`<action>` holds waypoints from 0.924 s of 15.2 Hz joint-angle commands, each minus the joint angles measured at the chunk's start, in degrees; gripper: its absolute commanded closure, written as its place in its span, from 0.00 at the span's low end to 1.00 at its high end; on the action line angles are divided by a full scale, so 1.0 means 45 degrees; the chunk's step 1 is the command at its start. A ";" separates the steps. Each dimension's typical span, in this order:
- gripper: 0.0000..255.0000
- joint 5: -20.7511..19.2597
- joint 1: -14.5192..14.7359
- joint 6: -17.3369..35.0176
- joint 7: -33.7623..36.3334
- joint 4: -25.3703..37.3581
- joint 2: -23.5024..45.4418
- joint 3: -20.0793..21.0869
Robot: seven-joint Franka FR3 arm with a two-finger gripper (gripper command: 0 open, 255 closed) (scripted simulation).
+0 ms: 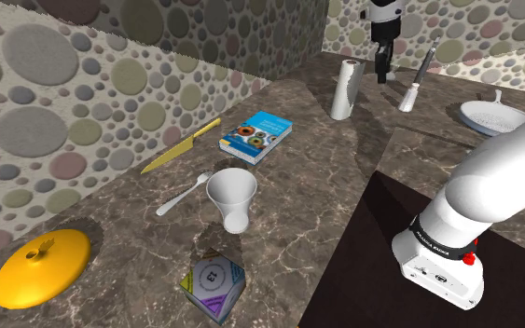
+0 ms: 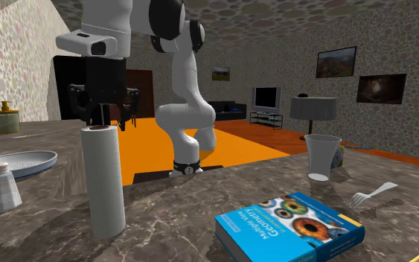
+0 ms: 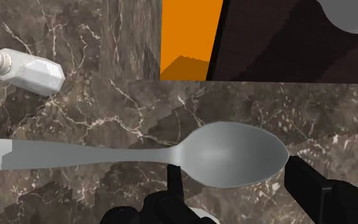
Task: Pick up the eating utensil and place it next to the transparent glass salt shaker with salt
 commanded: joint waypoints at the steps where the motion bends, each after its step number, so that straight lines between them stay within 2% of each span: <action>1: 1.00 -0.0093 -0.0202 0.0274 -0.0639 0.0488 0.0592 -0.0459; 7: 1.00 0.0256 -0.0741 0.0749 -0.2540 0.2700 0.2861 -0.1624; 14: 1.00 0.1526 -0.1799 0.0847 -0.4921 0.6082 0.6065 -0.2587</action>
